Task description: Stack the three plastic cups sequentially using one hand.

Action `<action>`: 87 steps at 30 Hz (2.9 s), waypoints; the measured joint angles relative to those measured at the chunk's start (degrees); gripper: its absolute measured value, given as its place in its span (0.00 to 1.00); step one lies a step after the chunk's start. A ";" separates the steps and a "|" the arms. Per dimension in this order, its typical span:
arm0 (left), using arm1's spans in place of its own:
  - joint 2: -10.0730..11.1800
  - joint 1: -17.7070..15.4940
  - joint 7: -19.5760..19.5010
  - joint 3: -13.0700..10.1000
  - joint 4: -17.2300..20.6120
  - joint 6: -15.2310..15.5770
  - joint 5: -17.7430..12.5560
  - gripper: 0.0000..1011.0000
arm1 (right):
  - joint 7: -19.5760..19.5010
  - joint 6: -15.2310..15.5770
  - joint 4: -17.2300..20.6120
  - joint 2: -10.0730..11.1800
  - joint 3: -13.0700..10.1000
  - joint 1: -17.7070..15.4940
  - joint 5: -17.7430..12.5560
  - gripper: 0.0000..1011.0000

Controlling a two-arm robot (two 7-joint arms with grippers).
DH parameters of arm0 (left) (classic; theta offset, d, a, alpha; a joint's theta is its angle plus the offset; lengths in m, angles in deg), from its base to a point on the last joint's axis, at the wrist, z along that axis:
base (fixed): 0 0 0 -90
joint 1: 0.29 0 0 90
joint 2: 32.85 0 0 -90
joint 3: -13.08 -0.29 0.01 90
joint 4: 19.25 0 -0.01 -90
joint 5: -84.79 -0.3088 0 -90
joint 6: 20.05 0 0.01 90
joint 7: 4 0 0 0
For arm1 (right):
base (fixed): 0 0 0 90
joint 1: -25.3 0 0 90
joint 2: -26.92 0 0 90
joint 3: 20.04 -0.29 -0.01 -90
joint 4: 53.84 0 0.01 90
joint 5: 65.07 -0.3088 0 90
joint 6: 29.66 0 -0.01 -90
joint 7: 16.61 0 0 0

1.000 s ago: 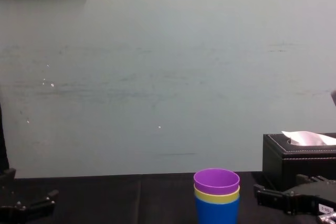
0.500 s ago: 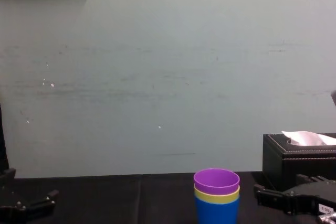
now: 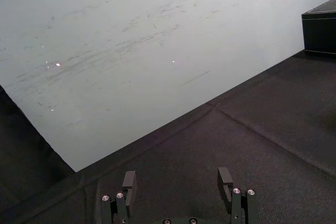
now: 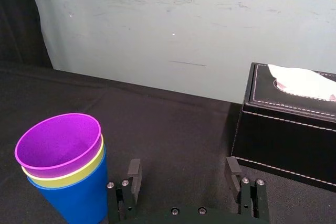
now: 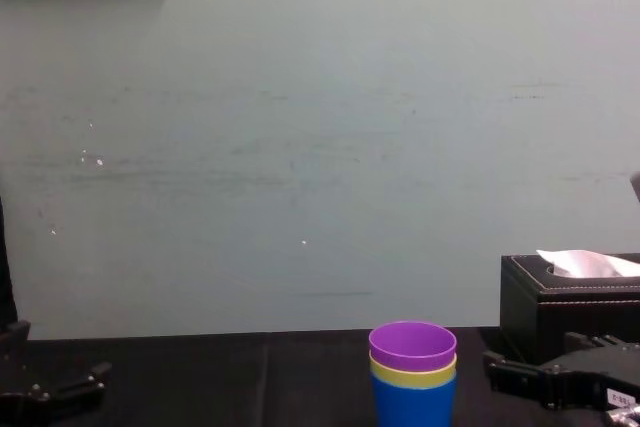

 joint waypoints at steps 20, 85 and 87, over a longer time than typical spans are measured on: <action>0.00 0.00 0.00 0.00 0.00 0.00 0.00 1.00 | 0.00 0.00 0.00 0.00 0.00 0.00 0.00 0.99; 0.00 0.00 0.00 0.00 0.00 0.00 0.00 1.00 | 0.00 0.00 0.00 0.00 0.01 0.00 0.00 0.99; 0.00 0.00 0.00 0.00 0.00 0.00 0.00 1.00 | 0.00 0.00 0.00 0.00 0.00 0.00 0.00 0.99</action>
